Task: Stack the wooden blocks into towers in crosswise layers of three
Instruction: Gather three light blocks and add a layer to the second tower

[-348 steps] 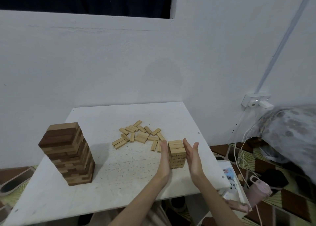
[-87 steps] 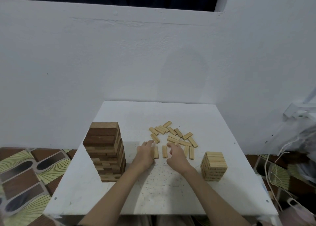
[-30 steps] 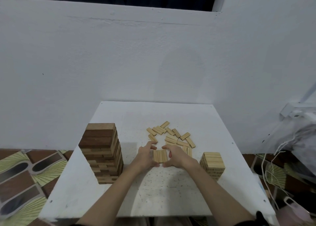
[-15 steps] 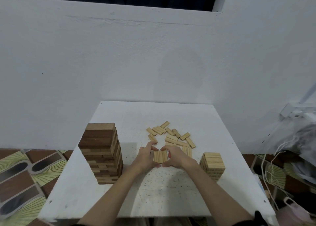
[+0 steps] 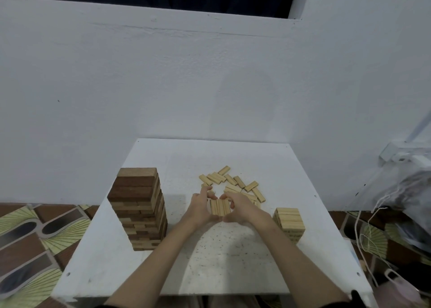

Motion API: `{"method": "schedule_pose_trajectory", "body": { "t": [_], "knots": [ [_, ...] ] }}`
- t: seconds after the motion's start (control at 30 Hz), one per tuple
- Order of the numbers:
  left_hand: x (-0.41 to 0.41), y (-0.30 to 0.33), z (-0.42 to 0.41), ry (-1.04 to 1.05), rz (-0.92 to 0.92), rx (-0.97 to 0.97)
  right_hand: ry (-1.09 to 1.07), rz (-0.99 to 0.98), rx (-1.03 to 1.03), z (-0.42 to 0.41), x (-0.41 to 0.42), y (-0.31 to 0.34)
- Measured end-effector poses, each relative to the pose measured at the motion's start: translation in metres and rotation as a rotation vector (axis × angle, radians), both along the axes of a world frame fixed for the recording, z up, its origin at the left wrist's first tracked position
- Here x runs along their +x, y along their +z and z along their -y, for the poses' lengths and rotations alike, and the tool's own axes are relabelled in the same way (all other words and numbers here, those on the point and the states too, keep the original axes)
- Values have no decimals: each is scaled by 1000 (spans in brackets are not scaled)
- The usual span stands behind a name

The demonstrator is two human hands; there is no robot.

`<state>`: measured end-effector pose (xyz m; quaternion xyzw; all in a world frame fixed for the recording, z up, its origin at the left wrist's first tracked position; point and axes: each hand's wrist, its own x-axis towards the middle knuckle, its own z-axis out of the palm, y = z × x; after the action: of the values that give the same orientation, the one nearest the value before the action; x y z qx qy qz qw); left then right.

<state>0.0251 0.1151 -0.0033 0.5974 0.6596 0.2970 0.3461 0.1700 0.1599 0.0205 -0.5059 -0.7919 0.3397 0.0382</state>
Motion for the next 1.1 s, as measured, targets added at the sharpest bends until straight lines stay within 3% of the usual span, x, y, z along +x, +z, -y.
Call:
{"method": "schedule_pose_trajectory", "body": {
  "t": [0.5, 0.77, 1.1],
  "knots": [
    [60, 60, 2, -108, 134, 238, 68, 173, 108, 3, 82, 105],
    [120, 56, 8, -174, 154, 251, 15, 149, 64, 6, 145, 100],
    [140, 43, 14, -177, 145, 204, -21, 86, -23, 10, 168, 74]
  ]
}}
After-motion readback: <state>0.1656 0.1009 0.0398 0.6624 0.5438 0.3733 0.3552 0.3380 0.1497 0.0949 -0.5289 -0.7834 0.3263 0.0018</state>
